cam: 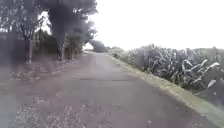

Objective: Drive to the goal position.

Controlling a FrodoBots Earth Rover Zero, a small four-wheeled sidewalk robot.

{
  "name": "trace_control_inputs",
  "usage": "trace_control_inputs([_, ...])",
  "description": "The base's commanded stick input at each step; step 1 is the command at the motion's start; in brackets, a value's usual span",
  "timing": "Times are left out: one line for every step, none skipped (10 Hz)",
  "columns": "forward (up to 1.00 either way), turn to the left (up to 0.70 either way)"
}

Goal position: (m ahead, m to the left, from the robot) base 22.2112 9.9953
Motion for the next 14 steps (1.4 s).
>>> trace_control_inputs([0.70,0.02])
trace_control_inputs([0.70,0.15])
trace_control_inputs([0.70,0.33])
trace_control_inputs([0.70,0.22])
trace_control_inputs([0.70,0.11])
trace_control_inputs([0.70,0.00])
trace_control_inputs([0.70,0.06])
trace_control_inputs([0.70,0.06])
trace_control_inputs([0.70,0.07])
trace_control_inputs([0.70,0.17])
trace_control_inputs([0.70,0.27])
trace_control_inputs([0.70,0.35])
trace_control_inputs([0.70,0.35])
trace_control_inputs([0.70,0.35])
